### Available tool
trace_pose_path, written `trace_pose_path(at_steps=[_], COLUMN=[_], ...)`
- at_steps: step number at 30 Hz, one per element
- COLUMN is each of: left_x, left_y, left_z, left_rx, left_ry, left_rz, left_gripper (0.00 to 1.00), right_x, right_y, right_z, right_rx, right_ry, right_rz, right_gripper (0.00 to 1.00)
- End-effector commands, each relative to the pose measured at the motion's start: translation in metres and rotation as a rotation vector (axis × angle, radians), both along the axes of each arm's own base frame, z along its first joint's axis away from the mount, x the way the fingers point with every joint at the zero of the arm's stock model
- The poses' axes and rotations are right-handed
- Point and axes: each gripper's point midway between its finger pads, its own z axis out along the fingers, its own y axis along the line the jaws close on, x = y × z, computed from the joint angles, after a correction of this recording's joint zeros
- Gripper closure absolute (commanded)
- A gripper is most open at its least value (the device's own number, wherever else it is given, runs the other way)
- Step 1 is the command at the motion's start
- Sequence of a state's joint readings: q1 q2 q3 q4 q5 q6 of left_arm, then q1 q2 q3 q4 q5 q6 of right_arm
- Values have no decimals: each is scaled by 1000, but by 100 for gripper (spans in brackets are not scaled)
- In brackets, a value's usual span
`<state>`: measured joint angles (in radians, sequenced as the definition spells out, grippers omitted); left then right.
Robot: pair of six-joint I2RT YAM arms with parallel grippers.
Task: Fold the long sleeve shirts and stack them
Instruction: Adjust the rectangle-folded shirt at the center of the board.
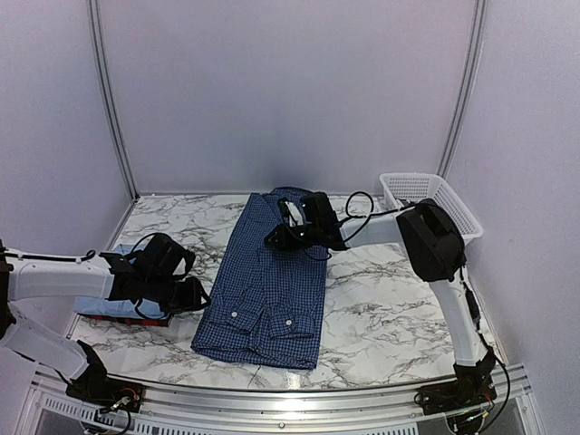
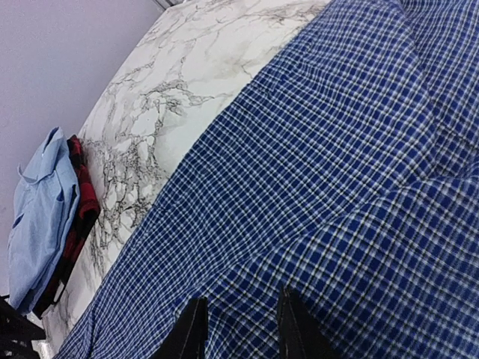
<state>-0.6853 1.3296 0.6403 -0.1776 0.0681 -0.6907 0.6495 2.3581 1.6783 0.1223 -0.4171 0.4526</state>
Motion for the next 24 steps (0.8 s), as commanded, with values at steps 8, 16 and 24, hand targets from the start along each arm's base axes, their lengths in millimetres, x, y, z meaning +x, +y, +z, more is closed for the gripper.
trace_pose_path(at_steps=[8, 16, 24], left_x=[-44, -66, -73], left_y=[-12, -51, -61], left_z=[-20, -26, -19], left_rx=[-95, -141, -153], left_ry=[56, 70, 62], left_rz=[-113, -170, -137], left_gripper=[62, 70, 71], right_x=[9, 18, 21], right_y=[0, -47, -101], right_z=[-56, -64, 5], right_rx=[-139, -381, -592], right_ry=[81, 16, -162], right_rz=[-61, -176, -362], right_gripper=[73, 71, 70])
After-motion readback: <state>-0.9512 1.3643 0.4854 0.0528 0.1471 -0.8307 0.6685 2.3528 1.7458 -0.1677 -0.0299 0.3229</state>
